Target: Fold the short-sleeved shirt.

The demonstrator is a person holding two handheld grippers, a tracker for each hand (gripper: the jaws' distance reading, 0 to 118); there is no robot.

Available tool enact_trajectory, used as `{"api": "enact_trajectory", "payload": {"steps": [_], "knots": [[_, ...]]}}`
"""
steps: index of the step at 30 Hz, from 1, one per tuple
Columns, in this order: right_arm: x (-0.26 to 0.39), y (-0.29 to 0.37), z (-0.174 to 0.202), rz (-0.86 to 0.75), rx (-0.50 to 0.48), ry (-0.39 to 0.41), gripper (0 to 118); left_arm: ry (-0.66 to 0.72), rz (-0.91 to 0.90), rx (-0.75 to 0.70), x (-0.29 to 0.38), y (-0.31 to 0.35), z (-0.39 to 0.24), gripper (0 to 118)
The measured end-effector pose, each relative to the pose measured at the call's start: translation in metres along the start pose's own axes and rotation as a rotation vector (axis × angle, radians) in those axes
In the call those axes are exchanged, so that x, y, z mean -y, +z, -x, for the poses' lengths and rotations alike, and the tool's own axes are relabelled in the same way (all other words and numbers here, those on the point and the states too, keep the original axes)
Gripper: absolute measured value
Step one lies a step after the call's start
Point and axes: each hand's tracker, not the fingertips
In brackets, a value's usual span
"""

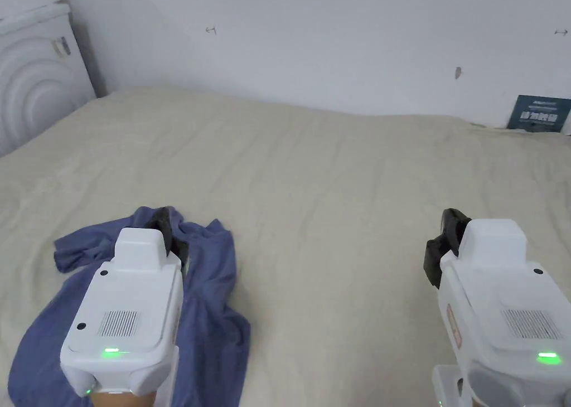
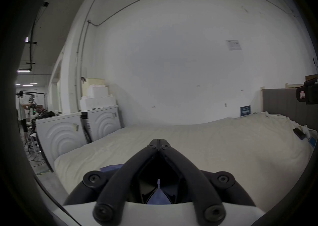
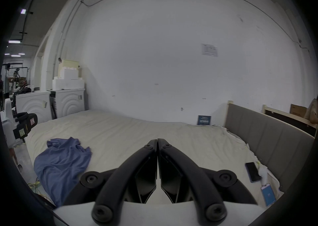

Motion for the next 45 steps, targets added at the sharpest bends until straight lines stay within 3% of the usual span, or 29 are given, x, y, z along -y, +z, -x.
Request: {"api": "enact_trajectory", "payload": {"steps": [9, 17, 27, 35, 42, 45], "knots": [[-0.008, -0.019, 0.084, -0.014, -0.205, -0.011, 0, -0.032, 0.026, -0.197, 0.005, 0.034, 0.091, 0], [-0.010, -0.021, 0.133, -0.012, -0.304, 0.005, 0, -0.021, 0.058, -0.312, 0.014, 0.062, 0.141, 0], [-0.009, -0.021, 0.134, -0.004, -0.313, 0.010, 0, -0.014, 0.080, -0.332, 0.022, 0.067, 0.151, 0], [-0.008, -0.030, 0.120, -0.001, -0.284, 0.021, 0, 0.009, 0.102, -0.248, 0.021, 0.037, 0.141, 0], [-0.004, -0.044, 0.112, 0.016, -0.257, 0.030, 0, 0.052, 0.310, -0.116, 0.021, -0.035, 0.130, 1], [0.000, -0.052, 0.109, 0.028, -0.245, 0.039, 0, 0.051, 0.459, -0.092, 0.035, -0.076, 0.125, 23]]}}
